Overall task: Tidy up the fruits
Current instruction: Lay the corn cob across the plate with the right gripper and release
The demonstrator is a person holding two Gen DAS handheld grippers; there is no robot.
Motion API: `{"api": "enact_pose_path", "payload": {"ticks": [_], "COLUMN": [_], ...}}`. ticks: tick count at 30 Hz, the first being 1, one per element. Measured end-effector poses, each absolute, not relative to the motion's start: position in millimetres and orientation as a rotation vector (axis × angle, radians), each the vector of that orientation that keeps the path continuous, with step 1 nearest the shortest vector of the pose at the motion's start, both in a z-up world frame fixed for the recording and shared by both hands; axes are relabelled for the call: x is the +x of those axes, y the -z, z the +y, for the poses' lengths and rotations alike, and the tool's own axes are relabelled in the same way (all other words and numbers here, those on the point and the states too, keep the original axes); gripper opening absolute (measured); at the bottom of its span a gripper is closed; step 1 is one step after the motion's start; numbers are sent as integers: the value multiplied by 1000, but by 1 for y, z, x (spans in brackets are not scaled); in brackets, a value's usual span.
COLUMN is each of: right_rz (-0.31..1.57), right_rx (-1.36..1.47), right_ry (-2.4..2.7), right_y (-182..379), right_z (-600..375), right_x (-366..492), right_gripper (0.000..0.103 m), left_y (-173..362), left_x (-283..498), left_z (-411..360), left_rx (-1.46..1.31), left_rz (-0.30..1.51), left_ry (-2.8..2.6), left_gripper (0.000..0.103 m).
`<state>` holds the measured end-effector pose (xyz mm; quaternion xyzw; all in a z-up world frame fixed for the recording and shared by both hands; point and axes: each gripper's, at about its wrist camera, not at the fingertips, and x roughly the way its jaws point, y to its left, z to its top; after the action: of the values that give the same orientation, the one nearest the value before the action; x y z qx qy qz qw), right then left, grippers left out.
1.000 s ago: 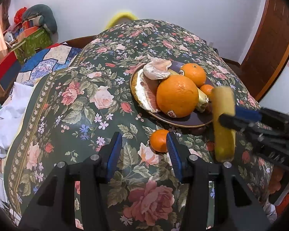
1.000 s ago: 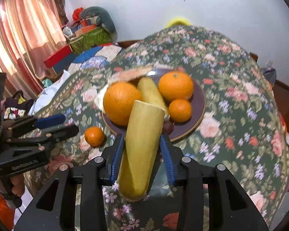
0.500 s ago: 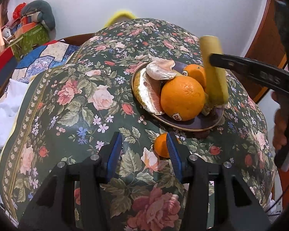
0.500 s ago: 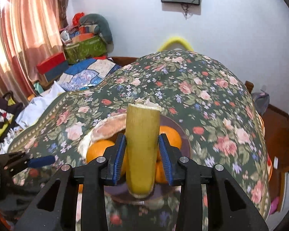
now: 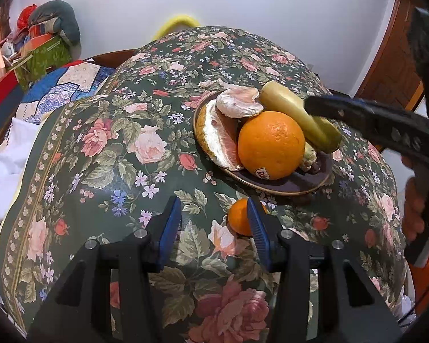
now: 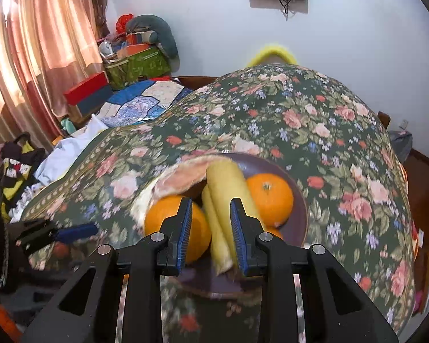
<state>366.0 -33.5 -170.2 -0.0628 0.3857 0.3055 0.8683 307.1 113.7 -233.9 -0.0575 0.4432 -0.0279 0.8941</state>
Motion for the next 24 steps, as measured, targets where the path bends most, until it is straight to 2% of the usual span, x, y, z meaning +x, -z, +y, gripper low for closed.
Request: {"api": "enact_pose_path", "payload": {"ticks": [5,24], "right_rz": [823,979], "right_rx": [-130,-122], "right_ry": [-647,-663], "right_y": [174,231], "right_z": [-43,-47], "right_x": [343,322], "right_gripper": [31,32], "left_y": [233,254], "left_x": [301,303], "left_z": [108,88], "left_rx": [-116,-90], "left_rz": [925,989], "left_ry": [63,111], "left_gripper": [48,49]}}
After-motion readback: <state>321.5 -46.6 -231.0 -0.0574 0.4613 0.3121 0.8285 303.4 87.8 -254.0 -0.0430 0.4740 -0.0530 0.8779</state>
